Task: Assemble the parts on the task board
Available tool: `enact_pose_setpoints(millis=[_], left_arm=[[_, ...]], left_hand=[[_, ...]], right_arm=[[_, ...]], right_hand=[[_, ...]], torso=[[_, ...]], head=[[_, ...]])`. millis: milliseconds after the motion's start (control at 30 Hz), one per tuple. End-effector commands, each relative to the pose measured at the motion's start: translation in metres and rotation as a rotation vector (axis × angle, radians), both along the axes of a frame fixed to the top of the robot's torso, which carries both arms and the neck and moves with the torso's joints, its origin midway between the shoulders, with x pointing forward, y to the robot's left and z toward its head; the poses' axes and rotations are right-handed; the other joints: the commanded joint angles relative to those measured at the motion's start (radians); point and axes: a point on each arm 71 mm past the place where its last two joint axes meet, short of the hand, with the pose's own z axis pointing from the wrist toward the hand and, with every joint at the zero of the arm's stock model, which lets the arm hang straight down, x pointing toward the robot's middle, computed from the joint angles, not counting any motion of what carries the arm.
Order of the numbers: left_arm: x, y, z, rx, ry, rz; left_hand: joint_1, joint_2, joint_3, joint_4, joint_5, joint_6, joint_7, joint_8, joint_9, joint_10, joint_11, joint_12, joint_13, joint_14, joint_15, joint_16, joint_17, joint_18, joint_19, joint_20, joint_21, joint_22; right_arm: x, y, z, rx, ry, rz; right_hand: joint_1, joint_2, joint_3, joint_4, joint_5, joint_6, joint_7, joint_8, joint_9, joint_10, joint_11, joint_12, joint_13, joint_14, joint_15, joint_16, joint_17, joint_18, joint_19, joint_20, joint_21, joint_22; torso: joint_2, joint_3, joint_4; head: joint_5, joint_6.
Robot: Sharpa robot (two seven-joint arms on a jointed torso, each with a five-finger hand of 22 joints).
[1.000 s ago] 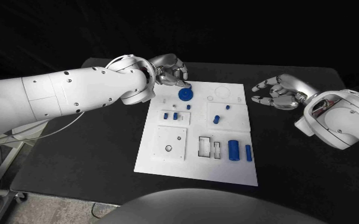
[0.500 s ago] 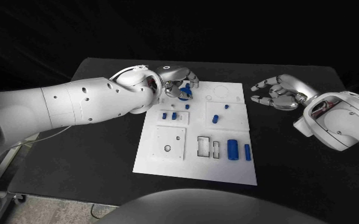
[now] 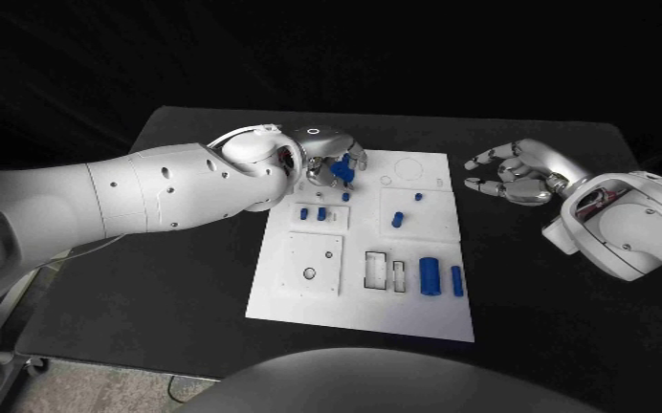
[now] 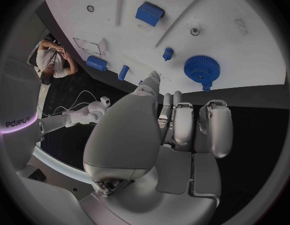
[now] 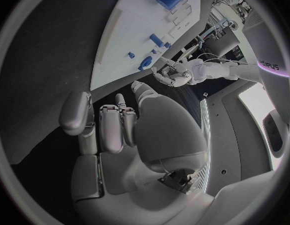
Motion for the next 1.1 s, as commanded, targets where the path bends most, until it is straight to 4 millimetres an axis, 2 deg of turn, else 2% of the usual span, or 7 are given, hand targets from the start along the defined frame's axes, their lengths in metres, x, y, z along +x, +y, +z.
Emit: enact_pose_setpoints(millis=[33, 667, 1100], left_arm=[[-0.001, 0.001, -0.005, 0.054, 0.030, 0.011], [-0.004, 0.000, -0.021, 0.046, 0.049, -0.001], [-0.004, 0.001, -0.029, 0.058, 0.070, 0.002]], left_hand=[[-0.009, 0.002, 0.000, 0.007, 0.003, 0.011, 0.000, 0.000, -0.010, 0.006, 0.004, 0.019, 0.009, -0.002, 0.005, -0.001, -0.004, -0.006, -0.002, 0.009, -0.005, 0.208], [0.006, 0.017, 0.019, -0.007, 0.049, 0.047, 0.004, 0.014, -0.046, 0.008, -0.001, 0.079, 0.034, -0.011, 0.005, 0.001, -0.019, -0.004, -0.006, 0.011, -0.009, 0.207], [0.034, 0.022, 0.059, -0.022, 0.116, 0.066, 0.003, 0.017, -0.076, 0.032, -0.013, 0.093, 0.021, -0.021, -0.005, -0.002, -0.039, -0.003, -0.009, 0.003, -0.012, 0.205]], right_arm=[[0.000, 0.000, -0.002, 0.002, 0.008, 0.006], [-0.002, -0.002, -0.006, 0.002, 0.022, 0.004], [-0.001, -0.002, -0.007, 0.001, 0.032, 0.003]], right_hand=[[-0.001, -0.007, 0.005, 0.000, 0.003, 0.005, -0.001, 0.003, -0.001, -0.005, -0.001, 0.003, 0.065, 0.027, 0.007, 0.000, -0.002, 0.008, -0.001, 0.000, 0.000, 0.100], [-0.001, -0.008, 0.005, 0.000, 0.004, 0.004, -0.001, 0.003, -0.002, -0.005, -0.001, 0.002, 0.065, 0.027, 0.008, 0.000, -0.003, 0.009, -0.001, 0.000, -0.002, 0.100], [-0.001, -0.008, 0.006, 0.000, 0.006, 0.004, -0.001, 0.002, -0.002, -0.006, -0.001, 0.002, 0.064, 0.027, 0.008, -0.001, -0.004, 0.009, -0.002, 0.000, -0.004, 0.099]], torso=[[-0.001, 0.0000, 0.0004], [-0.001, -0.0002, 0.0004], [-0.001, -0.0002, 0.0014]], head=[[-0.001, 0.000], [-0.003, 0.000], [-0.003, 0.000]])
